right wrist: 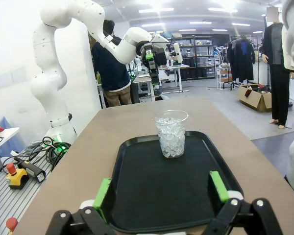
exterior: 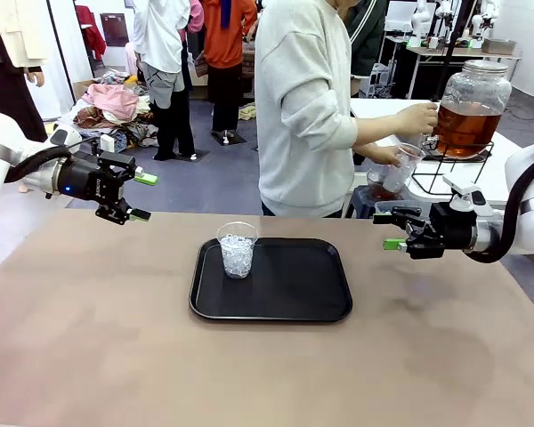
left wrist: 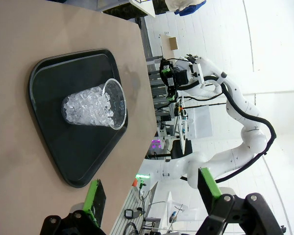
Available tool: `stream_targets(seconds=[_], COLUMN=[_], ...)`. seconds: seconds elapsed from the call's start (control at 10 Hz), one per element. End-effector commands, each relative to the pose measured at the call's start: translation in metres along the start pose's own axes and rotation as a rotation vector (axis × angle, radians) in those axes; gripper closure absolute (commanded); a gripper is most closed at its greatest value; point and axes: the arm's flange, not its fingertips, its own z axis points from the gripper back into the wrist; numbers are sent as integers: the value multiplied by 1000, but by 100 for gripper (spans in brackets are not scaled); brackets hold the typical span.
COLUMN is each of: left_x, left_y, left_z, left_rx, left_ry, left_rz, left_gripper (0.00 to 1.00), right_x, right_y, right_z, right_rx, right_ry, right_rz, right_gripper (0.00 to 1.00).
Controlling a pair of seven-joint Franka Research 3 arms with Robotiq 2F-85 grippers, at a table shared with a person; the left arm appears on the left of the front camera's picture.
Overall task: Pour the drink into the iced cup.
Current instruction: Pick up the iced cup indicated by the human and present it to them.
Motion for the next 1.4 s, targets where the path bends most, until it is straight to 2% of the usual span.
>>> stream_targets(seconds=[0.0, 1.3], left_x=[-1, -1], left_y=[-2, -2], left_z=[1, 1], left_rx=[3, 3], left_ry=[-4, -4], left_rz=[-3, -3], left_gripper=[0, 0], right_x=[2, 2], right_y=[-1, -1], right_z=[-1, -1], right_rx=[0, 0], right_ry=[4, 4], right_rz=[6, 6], right_gripper=[0, 0])
